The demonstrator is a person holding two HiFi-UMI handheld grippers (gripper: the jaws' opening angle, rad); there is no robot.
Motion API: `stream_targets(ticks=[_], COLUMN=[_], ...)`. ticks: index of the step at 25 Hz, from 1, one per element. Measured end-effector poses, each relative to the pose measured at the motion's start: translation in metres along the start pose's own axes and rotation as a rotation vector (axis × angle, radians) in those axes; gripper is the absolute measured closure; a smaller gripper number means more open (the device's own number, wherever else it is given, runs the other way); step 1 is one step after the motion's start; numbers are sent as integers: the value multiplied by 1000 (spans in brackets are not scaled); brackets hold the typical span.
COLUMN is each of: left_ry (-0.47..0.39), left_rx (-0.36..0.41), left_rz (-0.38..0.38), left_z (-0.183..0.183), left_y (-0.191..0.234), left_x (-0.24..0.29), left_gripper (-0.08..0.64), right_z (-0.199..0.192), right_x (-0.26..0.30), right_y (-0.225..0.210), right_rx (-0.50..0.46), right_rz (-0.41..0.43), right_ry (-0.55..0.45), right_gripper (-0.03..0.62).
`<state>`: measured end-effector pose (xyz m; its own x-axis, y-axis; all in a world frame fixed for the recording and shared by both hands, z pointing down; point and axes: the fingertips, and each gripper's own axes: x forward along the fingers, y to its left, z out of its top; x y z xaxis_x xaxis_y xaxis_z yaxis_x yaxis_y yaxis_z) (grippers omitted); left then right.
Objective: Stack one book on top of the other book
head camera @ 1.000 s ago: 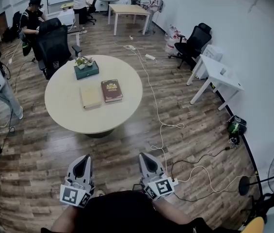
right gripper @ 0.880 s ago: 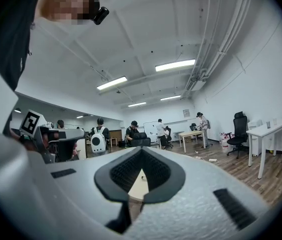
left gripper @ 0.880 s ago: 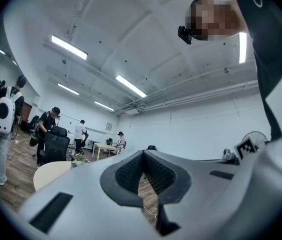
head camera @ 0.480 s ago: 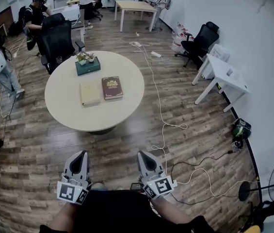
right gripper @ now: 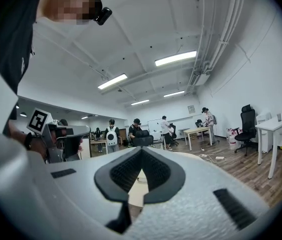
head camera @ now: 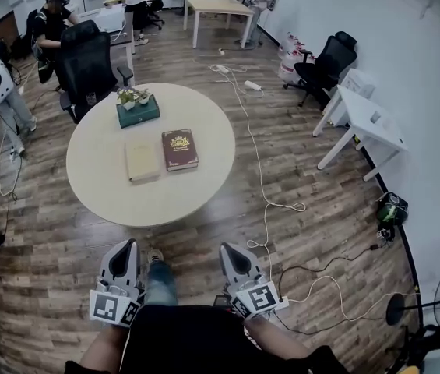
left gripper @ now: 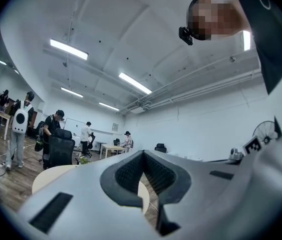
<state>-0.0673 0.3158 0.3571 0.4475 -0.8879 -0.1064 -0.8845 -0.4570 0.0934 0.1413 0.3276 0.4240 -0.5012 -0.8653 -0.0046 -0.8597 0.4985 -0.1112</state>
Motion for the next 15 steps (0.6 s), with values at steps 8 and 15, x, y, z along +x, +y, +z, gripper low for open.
stream_targets(ticks=[8, 15], left_ry=[4, 16], left_rx=[-39, -71], left_rz=[-54, -113], left_z=[-11, -13], left_y=[92, 184], left_x=[123, 229], left_gripper=[555, 555], right_z=[5, 19], right_x=[132, 260], right_y=[-51, -83], right_rx=[-35, -75], right_rz=[-70, -141], right_ry=[23, 25], right_gripper=[588, 588])
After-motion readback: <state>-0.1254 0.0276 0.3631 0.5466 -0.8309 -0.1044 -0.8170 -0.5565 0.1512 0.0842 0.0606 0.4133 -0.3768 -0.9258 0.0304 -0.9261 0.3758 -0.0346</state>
